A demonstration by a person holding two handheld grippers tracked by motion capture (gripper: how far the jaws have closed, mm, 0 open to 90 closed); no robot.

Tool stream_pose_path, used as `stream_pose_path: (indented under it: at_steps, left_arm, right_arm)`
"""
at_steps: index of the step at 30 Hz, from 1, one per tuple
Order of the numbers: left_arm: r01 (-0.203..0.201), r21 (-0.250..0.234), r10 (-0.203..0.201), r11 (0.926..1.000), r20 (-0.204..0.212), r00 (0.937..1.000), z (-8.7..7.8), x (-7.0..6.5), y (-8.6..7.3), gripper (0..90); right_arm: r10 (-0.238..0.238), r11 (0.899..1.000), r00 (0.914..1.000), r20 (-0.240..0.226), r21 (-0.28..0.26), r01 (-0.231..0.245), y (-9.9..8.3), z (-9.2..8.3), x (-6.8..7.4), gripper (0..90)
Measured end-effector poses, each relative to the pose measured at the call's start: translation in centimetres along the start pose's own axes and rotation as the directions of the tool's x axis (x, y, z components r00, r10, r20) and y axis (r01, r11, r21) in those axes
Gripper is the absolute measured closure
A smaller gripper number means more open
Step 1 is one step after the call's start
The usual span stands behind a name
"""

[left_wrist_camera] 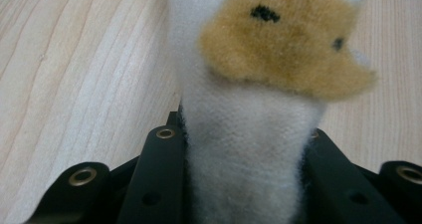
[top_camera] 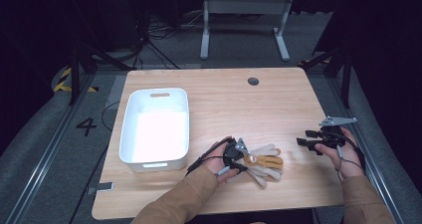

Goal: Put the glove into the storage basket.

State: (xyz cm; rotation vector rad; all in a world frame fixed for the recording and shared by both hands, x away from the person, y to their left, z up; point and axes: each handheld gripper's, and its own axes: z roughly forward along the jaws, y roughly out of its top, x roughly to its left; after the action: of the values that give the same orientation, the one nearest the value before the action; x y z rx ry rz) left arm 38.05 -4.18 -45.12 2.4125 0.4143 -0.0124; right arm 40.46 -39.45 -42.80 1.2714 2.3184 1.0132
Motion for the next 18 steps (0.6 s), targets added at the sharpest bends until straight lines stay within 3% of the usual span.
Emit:
stream_pose_path:
  at_steps: [6,7,8,11,14,15,18]
  left_arm:
    - [0.011,0.006,-0.011,0.9999,-0.011,0.9999,-1.1,-0.1,0.3,71.1]
    - [0.013,0.016,-0.013,0.9998,-0.013,0.9998,-1.6,-0.1,0.6,71.1]
    - [0.014,0.021,-0.014,0.9997,-0.013,0.9998,-1.9,-0.2,0.7,71.1]
    - [0.021,0.022,-0.02,0.9995,-0.019,0.9996,-2.8,-0.2,1.0,71.1]
    - [0.031,0.018,-0.031,0.9994,-0.018,0.9994,-3.5,-0.1,1.2,71.0]
    - [0.036,0.019,-0.036,0.9992,-0.02,0.9992,-3.8,-0.1,1.2,71.0]
    - [0.058,0.029,-0.057,0.9979,-0.024,0.9981,-4.7,0.0,1.5,71.0]
  right_arm:
    - [-0.01,1.0,0.9999,-0.001,-0.003,0.01,0.0,0.1,0.0,50.1]
    - [0.026,0.999,0.9983,-0.053,0.022,-0.025,-0.1,0.2,0.1,58.3]
    - [0.039,0.999,0.9966,-0.073,0.035,-0.036,-0.2,0.3,0.3,58.7]
    - [-0.021,0.998,0.9976,-0.066,0.062,0.025,-0.2,0.8,0.5,61.8]
    - [-0.062,0.997,0.9965,-0.057,0.05,0.064,0.0,1.3,0.8,60.5]
    - [-0.052,0.996,0.9971,-0.055,0.075,0.056,0.1,1.4,0.9,61.2]
    - [-0.088,0.99,0.9951,-0.045,0.107,0.093,0.4,1.6,0.9,61.4]
